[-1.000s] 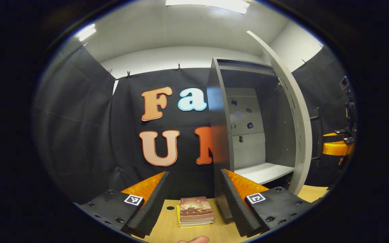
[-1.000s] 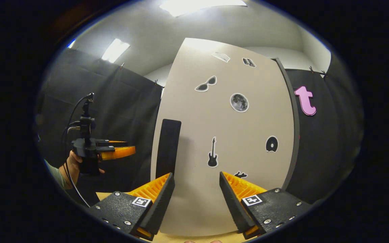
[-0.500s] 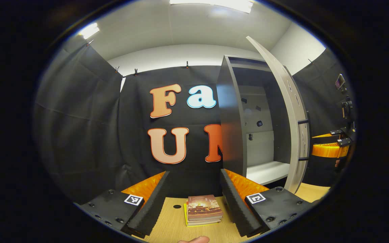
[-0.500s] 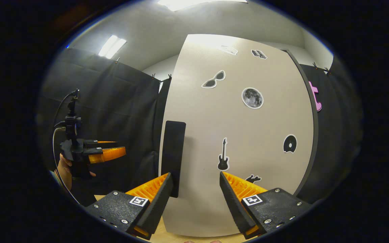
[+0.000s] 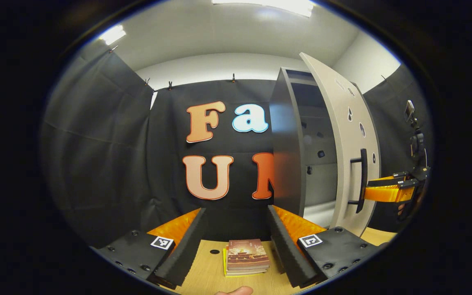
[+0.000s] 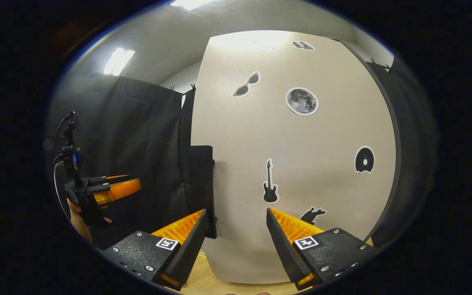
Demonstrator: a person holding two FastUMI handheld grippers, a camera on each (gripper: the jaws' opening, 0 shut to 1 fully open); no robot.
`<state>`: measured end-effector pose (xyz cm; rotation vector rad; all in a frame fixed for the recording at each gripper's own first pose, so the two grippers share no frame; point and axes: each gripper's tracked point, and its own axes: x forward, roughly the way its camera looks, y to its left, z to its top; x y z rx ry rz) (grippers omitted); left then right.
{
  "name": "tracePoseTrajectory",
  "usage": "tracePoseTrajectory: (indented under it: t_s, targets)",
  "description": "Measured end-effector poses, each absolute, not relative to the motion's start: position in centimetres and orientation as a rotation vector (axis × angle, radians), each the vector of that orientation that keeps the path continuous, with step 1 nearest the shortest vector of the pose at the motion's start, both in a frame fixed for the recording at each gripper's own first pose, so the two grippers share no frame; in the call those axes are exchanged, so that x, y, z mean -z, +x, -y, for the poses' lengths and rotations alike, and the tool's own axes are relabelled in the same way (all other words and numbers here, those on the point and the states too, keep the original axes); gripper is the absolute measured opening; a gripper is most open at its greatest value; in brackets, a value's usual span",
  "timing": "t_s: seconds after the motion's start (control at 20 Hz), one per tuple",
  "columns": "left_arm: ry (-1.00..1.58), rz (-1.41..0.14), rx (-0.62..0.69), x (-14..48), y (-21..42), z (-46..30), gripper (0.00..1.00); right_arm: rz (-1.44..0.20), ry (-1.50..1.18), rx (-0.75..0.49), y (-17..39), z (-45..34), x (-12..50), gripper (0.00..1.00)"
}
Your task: Open the cabinet door with the right hand, grasp the bottle in the cabinet with the left hand and place it on the coaster, then close the cabinet door with the right hand.
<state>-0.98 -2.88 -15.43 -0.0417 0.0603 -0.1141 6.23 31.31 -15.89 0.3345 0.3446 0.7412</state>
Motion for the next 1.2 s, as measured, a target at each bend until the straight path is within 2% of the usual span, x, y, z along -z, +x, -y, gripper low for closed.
tracePoseTrajectory:
  t_s: [0.5, 0.55, 0.75, 0.95, 1.2]
  targets:
    - [-0.053, -0.067, 0.119, 13.1, 1.5, 4.6, 0.95, -0.333, 0.258, -0.615, 6.4, -31.9, 16.0, 0.87]
    - [-0.054, -0.067, 0.107, 14.4, 1.7, 5.3, 0.95, -0.333, 0.258, -0.607, 6.5, -32.0, 16.1, 0.87]
    - [-0.060, -0.079, 0.099, 13.9, 1.5, 5.9, 0.95, -0.340, 0.254, -0.582, 7.1, -32.4, 16.4, 0.87]
    - [-0.080, -0.073, 0.094, 13.0, 1.3, 6.3, 0.95, -0.384, 0.308, -0.618, 6.6, -34.1, 17.2, 0.87]
    - [-0.062, -0.060, 0.086, 11.4, 1.3, 6.6, 0.95, -0.350, 0.281, -0.570, 7.2, -32.7, 16.4, 0.88]
